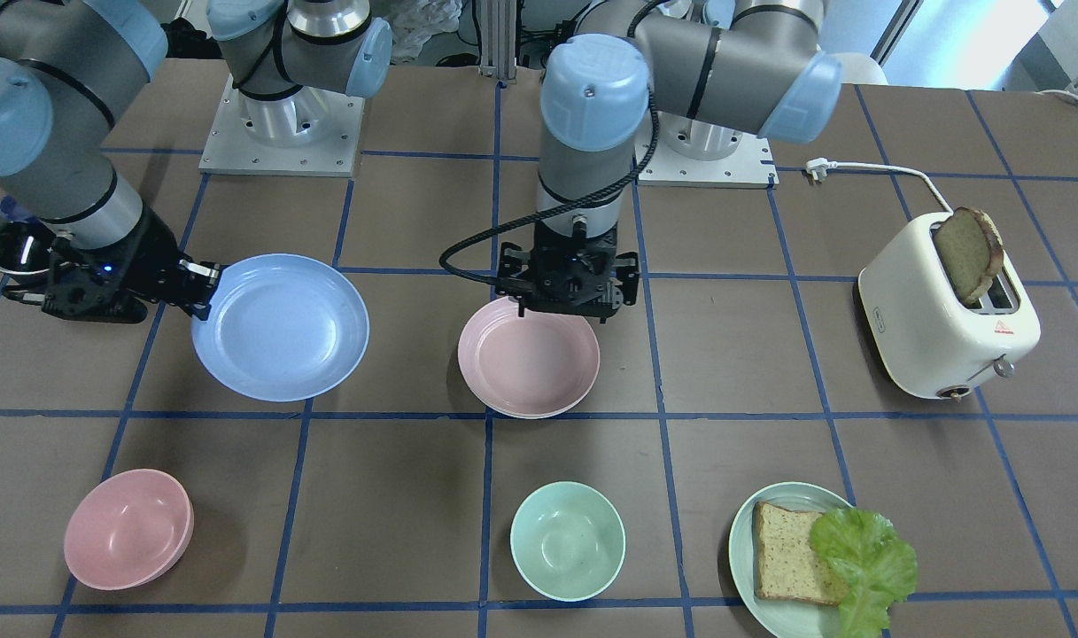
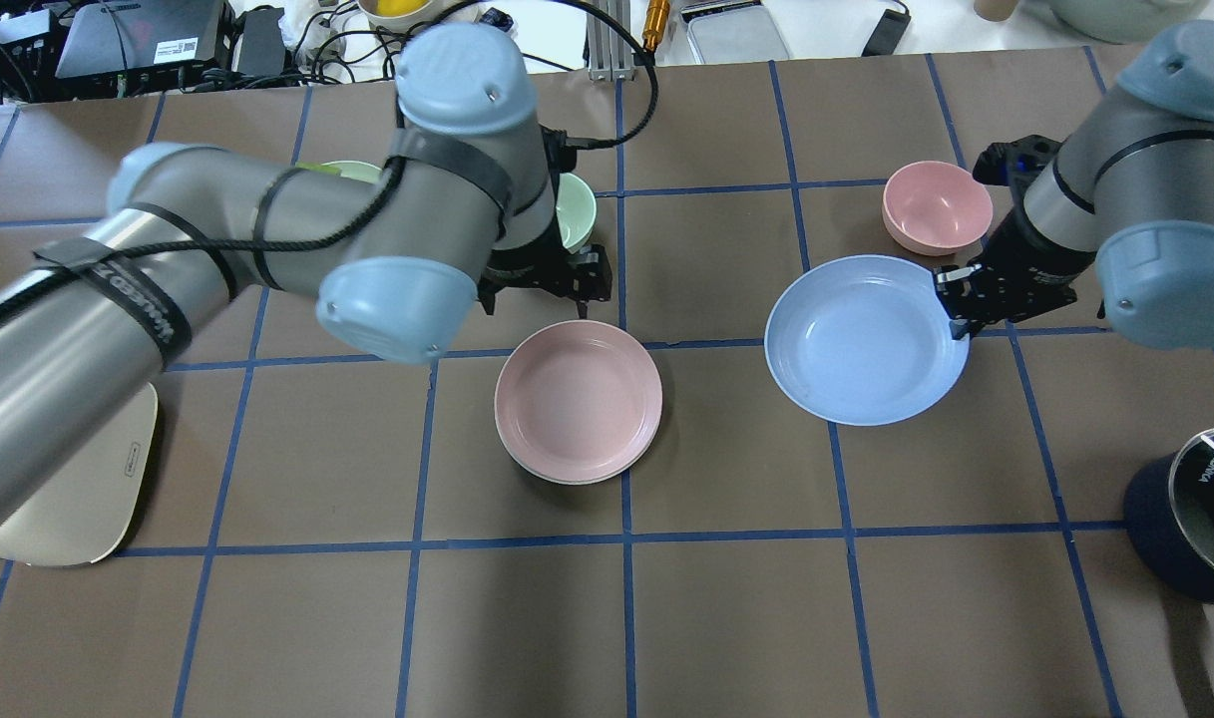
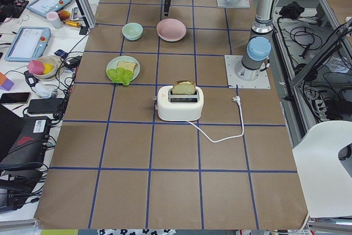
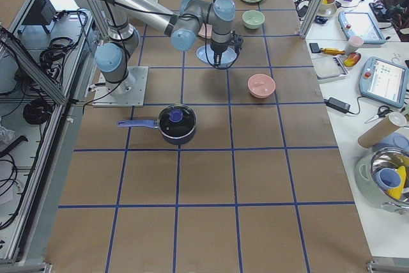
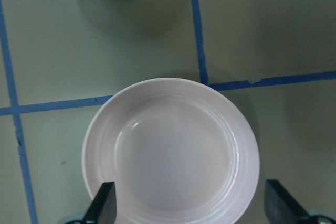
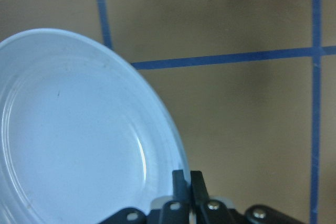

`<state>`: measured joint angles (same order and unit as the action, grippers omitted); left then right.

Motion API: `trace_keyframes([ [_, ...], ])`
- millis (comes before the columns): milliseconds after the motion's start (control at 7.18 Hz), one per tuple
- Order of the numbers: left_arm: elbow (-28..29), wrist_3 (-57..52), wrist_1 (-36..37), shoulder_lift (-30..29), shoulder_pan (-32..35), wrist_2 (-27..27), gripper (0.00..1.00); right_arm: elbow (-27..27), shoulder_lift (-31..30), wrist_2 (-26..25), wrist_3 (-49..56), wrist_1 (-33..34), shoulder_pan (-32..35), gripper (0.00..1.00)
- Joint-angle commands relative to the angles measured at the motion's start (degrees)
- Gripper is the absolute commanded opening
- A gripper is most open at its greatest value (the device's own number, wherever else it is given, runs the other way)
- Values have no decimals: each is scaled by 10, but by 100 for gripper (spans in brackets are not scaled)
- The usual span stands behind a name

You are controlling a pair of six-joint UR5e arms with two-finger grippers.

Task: Stack three plates with pink and blue
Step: 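Carry the light blue plate with the right gripper onto the pink plate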

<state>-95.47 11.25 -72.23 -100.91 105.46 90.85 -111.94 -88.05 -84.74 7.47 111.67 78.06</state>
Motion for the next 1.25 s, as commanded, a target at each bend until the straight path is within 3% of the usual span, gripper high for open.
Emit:
trace_keyframes([
  [0,43,-18,-83,28,-30,3,100,-11,2,39,-108,22,110,0],
  [279,35,-18,-97,63,-32,0,100,-6,53,34,-193,119,238,0],
  [557,36,-18,-99,65,-64,-5,100,-25,92,40,-264,242,264,0],
  [1115,36,-20,-97,71,-78,-3,100,-57,113,56,-265,313,275,0],
])
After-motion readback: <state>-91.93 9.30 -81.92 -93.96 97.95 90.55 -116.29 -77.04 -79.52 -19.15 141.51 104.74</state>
